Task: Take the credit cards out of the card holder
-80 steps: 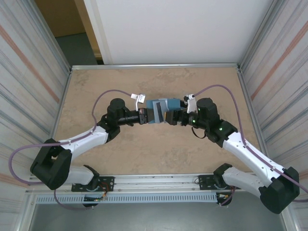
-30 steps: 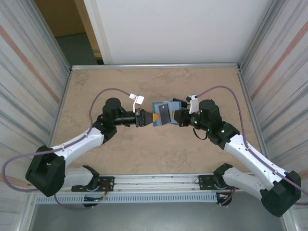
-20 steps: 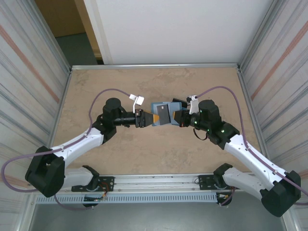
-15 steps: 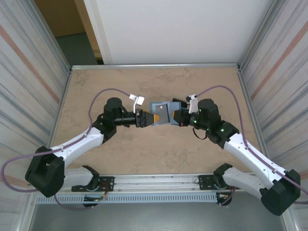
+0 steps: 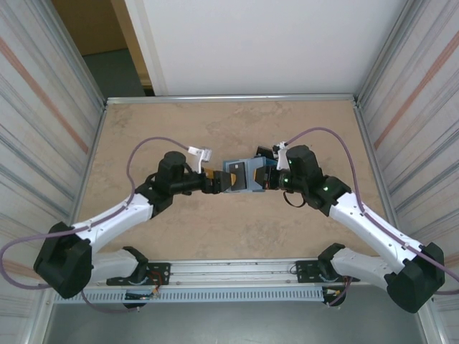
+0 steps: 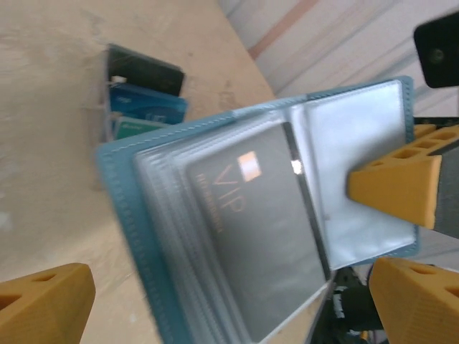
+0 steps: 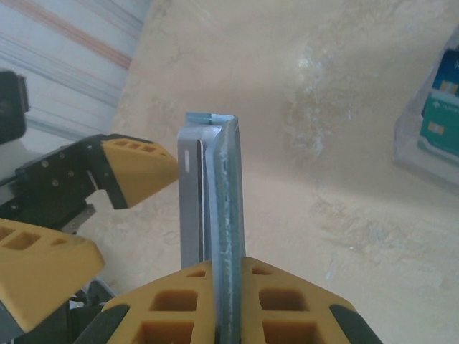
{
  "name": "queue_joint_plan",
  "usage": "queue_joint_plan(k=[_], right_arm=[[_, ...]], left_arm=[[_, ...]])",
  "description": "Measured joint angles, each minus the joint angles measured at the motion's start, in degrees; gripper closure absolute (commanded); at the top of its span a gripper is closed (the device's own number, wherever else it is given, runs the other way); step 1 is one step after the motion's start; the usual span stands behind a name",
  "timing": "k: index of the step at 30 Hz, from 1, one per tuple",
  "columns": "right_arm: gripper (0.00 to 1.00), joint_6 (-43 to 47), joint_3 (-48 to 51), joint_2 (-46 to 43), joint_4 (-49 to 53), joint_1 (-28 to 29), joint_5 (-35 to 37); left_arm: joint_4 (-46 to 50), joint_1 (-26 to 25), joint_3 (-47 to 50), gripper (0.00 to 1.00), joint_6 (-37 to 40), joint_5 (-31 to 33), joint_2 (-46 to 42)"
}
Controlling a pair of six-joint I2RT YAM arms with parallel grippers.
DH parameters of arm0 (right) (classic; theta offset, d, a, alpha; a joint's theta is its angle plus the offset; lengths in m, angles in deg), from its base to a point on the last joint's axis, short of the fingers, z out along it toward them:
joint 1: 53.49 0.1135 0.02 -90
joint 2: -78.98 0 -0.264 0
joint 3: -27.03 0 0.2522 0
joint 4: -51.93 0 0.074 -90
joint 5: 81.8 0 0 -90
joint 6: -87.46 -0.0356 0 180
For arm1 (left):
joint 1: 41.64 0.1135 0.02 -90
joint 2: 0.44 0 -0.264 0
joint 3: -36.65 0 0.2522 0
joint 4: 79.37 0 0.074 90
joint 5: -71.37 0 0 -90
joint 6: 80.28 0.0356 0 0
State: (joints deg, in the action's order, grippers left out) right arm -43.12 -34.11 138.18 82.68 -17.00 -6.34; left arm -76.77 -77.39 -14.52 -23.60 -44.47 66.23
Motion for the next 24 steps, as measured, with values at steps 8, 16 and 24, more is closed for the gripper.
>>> queue_joint_plan(k=[8,16,24], right_arm=[[1.00,-4.09,1.27,0.44,4.13,4.35,3.72],[1.00,-5.92,1.07,9.29,5.46,9.01,5.86],[1.00,-5.99,0.96,12.90,5.35,9.20,5.77]], left_arm=[[7.82,-0.66,2.71,0.01,0.26,15.23,-11.04],[11.78,-1.31,3.06,0.01,1.38,22.86,-13.68],[11.98,-2.73,3.06,0.01,2.51,24.30,-11.91]])
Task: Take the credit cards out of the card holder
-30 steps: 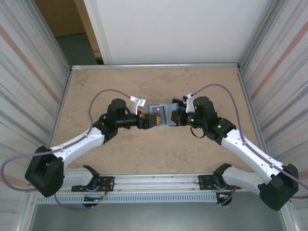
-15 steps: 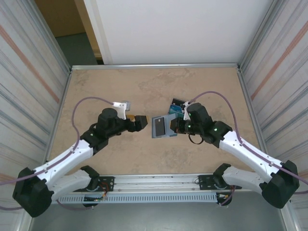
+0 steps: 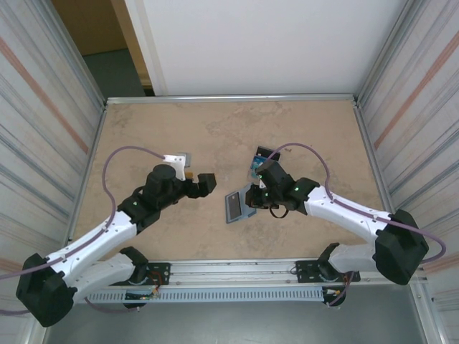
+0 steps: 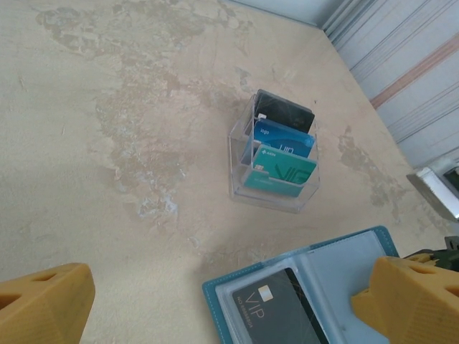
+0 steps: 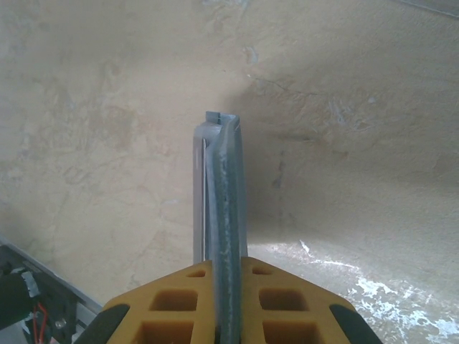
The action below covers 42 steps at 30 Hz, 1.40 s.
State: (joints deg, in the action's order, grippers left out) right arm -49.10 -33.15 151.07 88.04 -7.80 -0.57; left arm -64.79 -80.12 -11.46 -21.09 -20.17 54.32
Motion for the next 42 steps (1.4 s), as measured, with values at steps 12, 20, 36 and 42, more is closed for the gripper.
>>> queue_joint_plan(k=[12,20,36,42], right_arm=[[1.00,-1.05,4.66,0.09,-1.49,-4.13,-2.82],[0.90,-1.03,7.91,1.42,-2.67,-6.75,-4.66],[0.52,-0.39,9.57,-0.04,0.94,-11.10,-2.69],[0.50,0.50,9.57,-3.72,4.74,-13.60,0.22]], left_arm=[[-0.85,-2.38,0.00,0.01,1.70,1.55,3.06],[-1.05,-3.93,-0.02,0.01,2.75,2.97,5.88],[-1.05,-5.05,-1.44,0.01,4.11,5.09,8.33],[-1.03,-5.31,-1.86,0.01,5.01,6.10,8.35]])
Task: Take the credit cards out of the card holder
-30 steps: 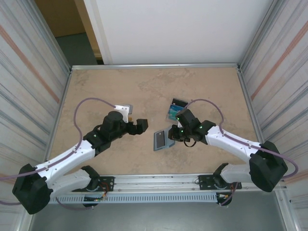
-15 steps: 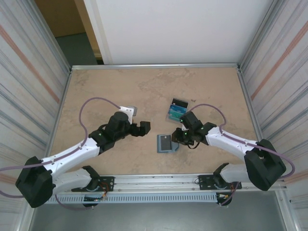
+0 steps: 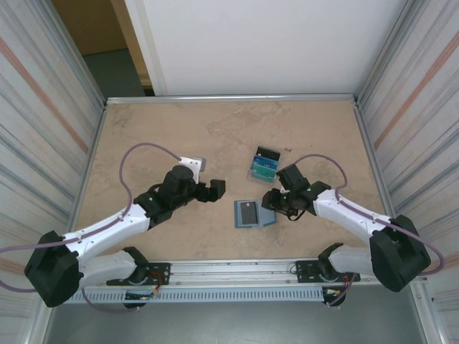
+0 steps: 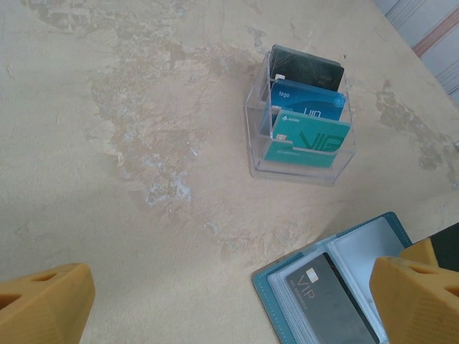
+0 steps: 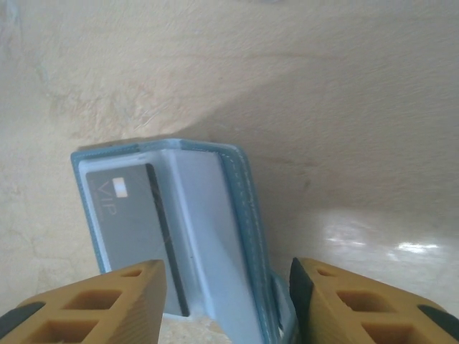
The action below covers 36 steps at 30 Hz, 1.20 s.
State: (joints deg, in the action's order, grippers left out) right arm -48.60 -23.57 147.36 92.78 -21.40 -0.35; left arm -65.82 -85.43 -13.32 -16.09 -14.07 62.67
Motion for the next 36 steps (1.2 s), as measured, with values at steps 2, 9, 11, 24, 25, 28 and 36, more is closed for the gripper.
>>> queue_joint_plan(k=[2,9,11,24,25,28,36], right_arm=[[0.50,0.13,0.00,-1.57,1.53,-0.83,1.33],[0.49,0.13,0.00,-10.95,7.82,-2.56,8.17],[0.49,0.11,0.00,-14.60,9.01,-2.56,9.73],[0.58,0.09,0.48,-26.60,6.93,-2.03,9.33],[0.60,0.13,0.57,-25.99,6.58,-1.62,8.92],[0.61,0.07,0.63,-22.21,4.87,1.22,8.13],[0.71,0.24,-0.42,-7.80,-0.90,5.73,2.38]], left_arm=[[0.00,-0.35,-0.22,0.01,0.46,0.24,0.11],[1.38,-3.98,-1.90,0.01,3.74,3.30,2.86],[2.34,-6.05,-2.71,0.01,5.05,5.18,4.17],[3.58,-13.40,-5.51,0.01,7.39,10.49,15.52],[3.37,-13.40,-5.51,0.01,7.10,10.47,15.80],[3.04,-13.40,-5.51,0.01,6.10,10.27,16.44],[1.40,-13.40,-5.33,0.10,3.63,9.29,20.28]])
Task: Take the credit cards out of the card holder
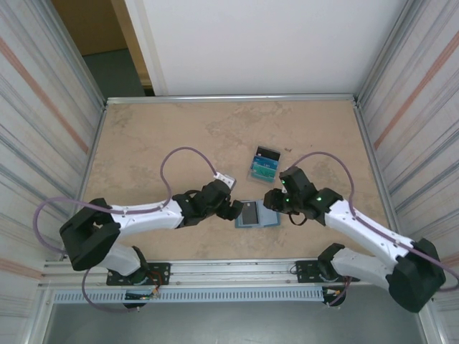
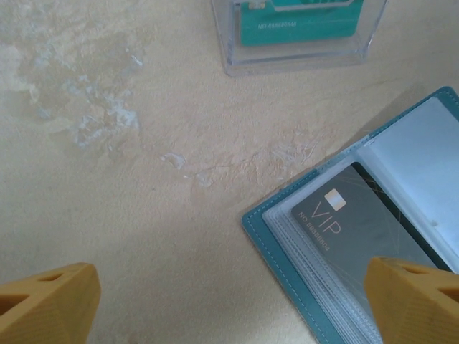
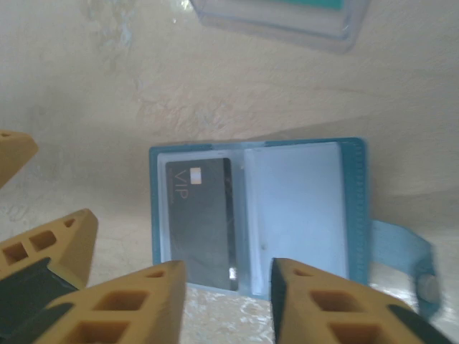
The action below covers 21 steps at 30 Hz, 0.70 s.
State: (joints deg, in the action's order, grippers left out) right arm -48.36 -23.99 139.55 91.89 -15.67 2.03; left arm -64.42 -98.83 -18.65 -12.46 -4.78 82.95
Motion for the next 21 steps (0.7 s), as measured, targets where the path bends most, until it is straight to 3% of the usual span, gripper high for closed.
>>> queue_joint_plan(k=[10,21], right_arm=[[0.73,-0.22,0.90,11.10,-10.49,-2.64,-11.69],[0.80,-0.11,4.83,15.78,-15.50,-5.27,-16.57]], left_arm=[[-1.51,0.00,-0.02,0.12,-0.59,-1.51,5.68],[-1.42,0.00,-0.85,0.11,-0.55,-1.81,8.13]])
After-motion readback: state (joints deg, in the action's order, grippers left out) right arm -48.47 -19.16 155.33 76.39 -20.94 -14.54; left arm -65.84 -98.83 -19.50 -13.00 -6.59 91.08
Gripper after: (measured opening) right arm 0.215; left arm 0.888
